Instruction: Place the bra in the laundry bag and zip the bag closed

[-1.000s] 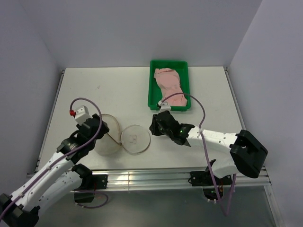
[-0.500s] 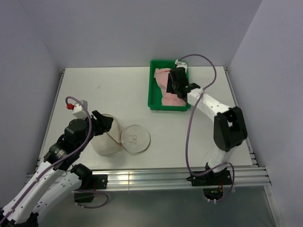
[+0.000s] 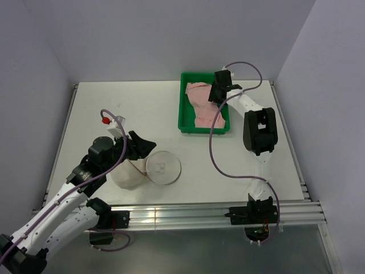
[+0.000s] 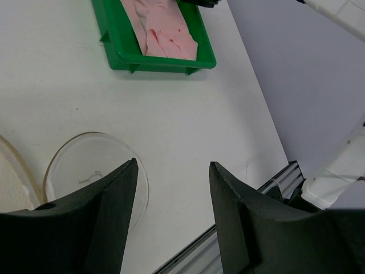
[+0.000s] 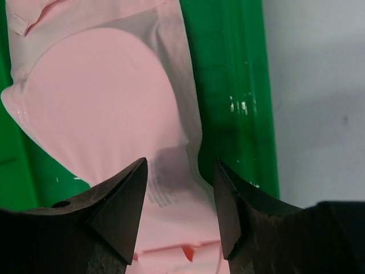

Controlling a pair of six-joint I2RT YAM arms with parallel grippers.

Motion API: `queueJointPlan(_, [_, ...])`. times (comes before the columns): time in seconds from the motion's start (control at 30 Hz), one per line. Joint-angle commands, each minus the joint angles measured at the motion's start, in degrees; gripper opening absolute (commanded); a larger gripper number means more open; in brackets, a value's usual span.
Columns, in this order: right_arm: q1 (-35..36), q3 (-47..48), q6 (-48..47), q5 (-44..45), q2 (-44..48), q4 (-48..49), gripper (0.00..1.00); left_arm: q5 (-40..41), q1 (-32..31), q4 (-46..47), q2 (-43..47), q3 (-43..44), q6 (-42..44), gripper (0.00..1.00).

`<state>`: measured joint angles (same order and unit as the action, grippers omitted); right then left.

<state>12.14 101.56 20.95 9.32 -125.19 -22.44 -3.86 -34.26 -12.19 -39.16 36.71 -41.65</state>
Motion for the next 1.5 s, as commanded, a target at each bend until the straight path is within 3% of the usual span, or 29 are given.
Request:
queueJointPlan(0.0, [0.4,6.0,2.3,0.9,-2.6,-2.0,0.56,-3.9,0.2,6.6,-0.7,-0.5,0.3,0.59])
queueJointPlan(0.47, [0.1,10.6,5.9,-1.9,-7.7,-1.3,0.48,-6.2,0.2,10.2,-3.1,-2.3,-1.0,0.59])
queueJointPlan(0.57, [0.0,9.9,6.8,-3.7,-7.5,3.2,0.3,-7.4,0.2,11.6,-4.0,-3.8,-2.2,0.59])
queueJointPlan(0.73, [0.2,-1.7,8.1,-6.3,1.3,15.3,0.0,-8.8,0.2,16.0,-7.1,-5.0,-3.6,0.59])
queueJointPlan(0.9, [0.2,-10.8,8.6,-9.1,10.0,26.4,0.0,-9.2,0.2,18.7,-10.5,-4.4,-3.6,0.61])
queueJointPlan(1.07, [0.3,-19.4,11.0,-11.2,21.4,34.3,0.0,-10.7,0.2,25.8,-14.2,-4.8,-3.8,0.69])
queueJointPlan(1.33, [2.0,-31.2,14.3,-15.6,38.4,39.5,0.0,-11.7,0.2,33.6,-20.6,-2.3,-4.3,0.77])
queueJointPlan(1.47, [4.3,-42.6,17.2,-17.8,48.4,44.6,0.0,-10.5,0.2,37.1,-22.6,-0.3,-2.7,0.8])
